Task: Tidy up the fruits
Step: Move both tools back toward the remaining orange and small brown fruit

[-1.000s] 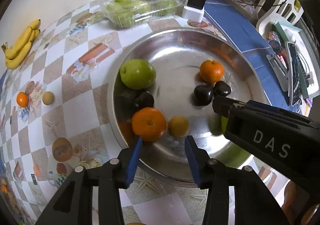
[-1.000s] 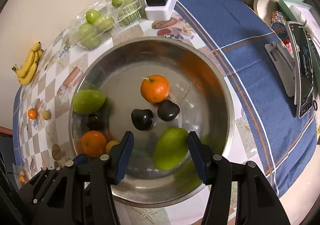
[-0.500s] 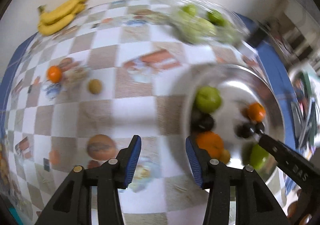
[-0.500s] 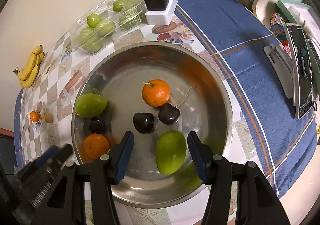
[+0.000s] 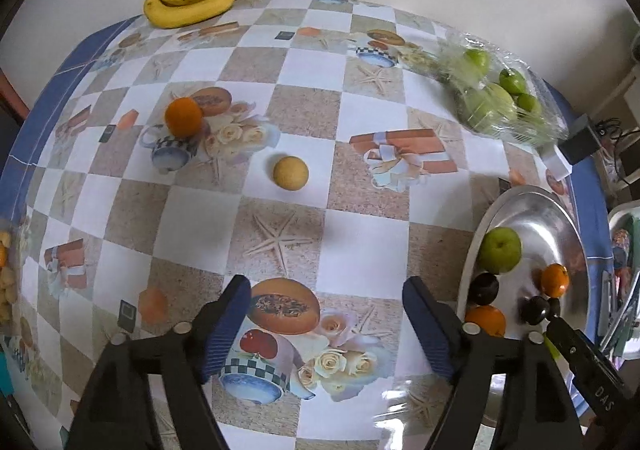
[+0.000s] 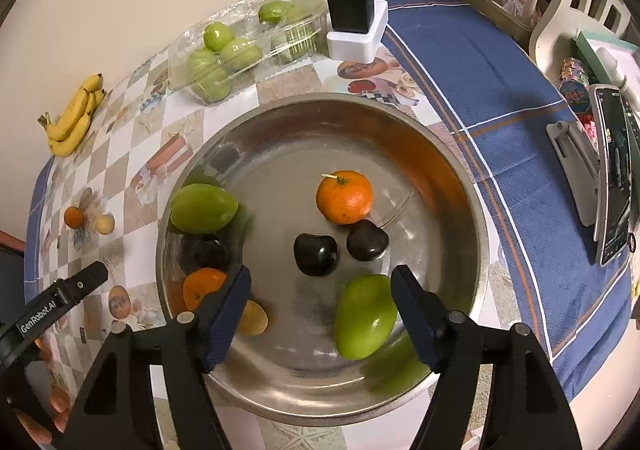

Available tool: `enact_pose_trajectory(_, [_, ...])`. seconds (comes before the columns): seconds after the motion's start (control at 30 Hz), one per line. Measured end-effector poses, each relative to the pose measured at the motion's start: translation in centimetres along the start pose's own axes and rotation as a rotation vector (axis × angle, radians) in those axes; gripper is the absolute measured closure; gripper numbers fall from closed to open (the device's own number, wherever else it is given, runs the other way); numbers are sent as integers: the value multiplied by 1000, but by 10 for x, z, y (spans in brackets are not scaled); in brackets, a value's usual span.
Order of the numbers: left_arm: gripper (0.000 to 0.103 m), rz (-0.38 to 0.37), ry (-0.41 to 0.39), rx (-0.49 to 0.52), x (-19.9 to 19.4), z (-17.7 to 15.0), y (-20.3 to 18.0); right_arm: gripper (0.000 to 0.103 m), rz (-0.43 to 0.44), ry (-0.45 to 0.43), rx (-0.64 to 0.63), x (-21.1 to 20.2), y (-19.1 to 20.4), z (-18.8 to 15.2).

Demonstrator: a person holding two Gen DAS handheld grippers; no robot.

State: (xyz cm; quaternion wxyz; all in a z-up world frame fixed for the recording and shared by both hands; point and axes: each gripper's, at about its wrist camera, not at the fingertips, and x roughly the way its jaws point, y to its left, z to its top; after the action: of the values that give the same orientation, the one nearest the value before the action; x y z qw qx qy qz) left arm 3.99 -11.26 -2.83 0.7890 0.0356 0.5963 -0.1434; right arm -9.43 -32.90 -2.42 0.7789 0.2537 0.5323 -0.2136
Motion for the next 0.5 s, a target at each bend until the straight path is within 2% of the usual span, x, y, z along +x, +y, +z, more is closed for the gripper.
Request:
enact_pose_trajectory(0.1, [12, 14, 1, 4, 3, 0, 0, 21, -6, -2, -7, 2, 0, 0])
enact_pose_trajectory(0.27, [6, 32, -5, 4, 4, 0, 2, 19, -9, 0, -11, 4, 2, -1])
enact_pose_trajectory(0.5, [1, 51, -9, -2, 5, 1, 5, 13, -5, 1, -15, 5, 4, -2])
